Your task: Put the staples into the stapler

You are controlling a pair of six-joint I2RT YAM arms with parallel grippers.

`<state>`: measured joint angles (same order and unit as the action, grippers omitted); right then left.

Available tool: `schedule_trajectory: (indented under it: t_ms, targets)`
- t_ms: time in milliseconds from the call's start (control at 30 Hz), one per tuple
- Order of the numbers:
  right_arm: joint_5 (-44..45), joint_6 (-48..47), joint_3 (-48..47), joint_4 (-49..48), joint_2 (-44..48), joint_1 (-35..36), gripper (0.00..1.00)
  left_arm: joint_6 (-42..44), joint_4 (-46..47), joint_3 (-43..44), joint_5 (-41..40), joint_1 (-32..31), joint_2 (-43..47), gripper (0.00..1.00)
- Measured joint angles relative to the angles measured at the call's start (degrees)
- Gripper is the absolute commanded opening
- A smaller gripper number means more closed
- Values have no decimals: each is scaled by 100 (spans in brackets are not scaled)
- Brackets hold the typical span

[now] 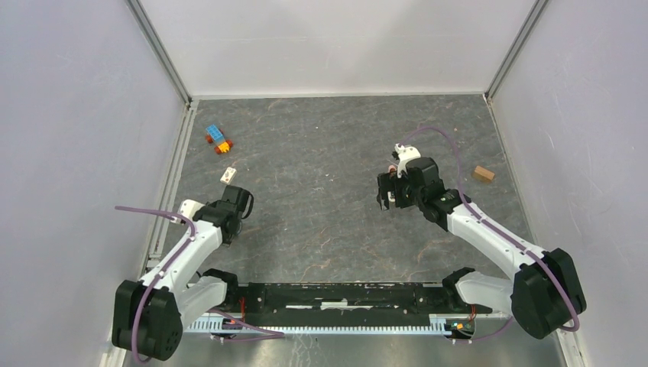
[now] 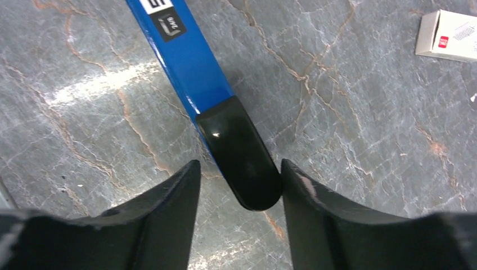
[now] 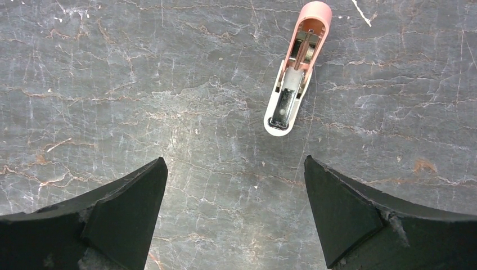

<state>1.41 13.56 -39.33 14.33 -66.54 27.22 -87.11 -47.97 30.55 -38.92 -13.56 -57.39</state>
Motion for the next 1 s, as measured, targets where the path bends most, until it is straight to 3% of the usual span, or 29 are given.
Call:
schedule_trajectory:
  t_ms: [200, 633, 1000]
  targets:
    - [-33, 13, -9, -20, -28, 44, 98, 170, -79, 46, 109, 0, 170, 3]
    - [-269, 55, -125, -22, -87, 79, 98, 1060, -1384, 890, 651, 9, 1163, 2]
    - [-857, 391, -111, -339, 321, 79, 98, 2232, -1606, 1910, 1620, 9, 1832, 2]
